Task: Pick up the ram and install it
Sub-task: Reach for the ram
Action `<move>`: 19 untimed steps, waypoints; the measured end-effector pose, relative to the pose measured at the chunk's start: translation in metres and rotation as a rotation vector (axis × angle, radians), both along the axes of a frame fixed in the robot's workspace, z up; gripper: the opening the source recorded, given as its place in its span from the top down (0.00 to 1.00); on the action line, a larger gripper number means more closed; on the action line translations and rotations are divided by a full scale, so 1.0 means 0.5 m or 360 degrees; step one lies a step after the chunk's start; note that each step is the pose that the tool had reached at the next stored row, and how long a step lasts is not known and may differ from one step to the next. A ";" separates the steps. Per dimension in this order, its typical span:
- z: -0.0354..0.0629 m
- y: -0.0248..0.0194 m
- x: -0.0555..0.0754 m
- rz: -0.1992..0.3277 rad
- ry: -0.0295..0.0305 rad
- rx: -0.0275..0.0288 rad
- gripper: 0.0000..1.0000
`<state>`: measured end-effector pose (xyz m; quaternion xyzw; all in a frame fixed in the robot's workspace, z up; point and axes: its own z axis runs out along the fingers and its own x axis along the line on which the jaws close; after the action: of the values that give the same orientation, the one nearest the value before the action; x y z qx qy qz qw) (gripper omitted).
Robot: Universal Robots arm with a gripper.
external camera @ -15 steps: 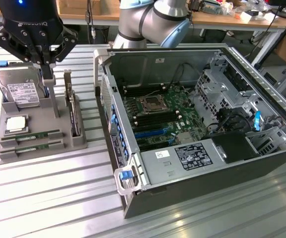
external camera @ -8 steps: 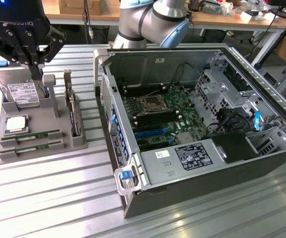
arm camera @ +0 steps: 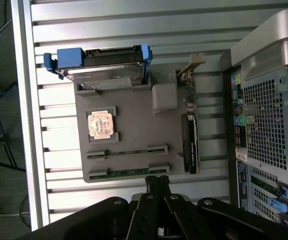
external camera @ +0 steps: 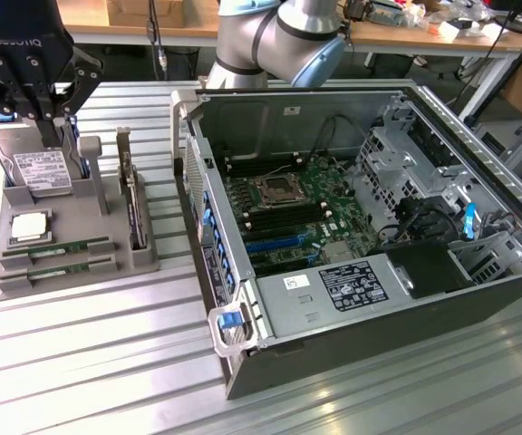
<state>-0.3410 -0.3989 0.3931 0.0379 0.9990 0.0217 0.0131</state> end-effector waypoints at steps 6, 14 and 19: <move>0.000 -0.0001 -0.022 0.0000 -0.00001 0.00000 0.90; 0.000 -0.0001 -0.058 0.0000 -0.00002 0.00001 0.90; 0.000 -0.0001 -0.077 0.0000 -0.00001 0.00000 0.90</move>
<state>-0.3795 -0.3989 0.3930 0.0379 0.9990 0.0217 0.0131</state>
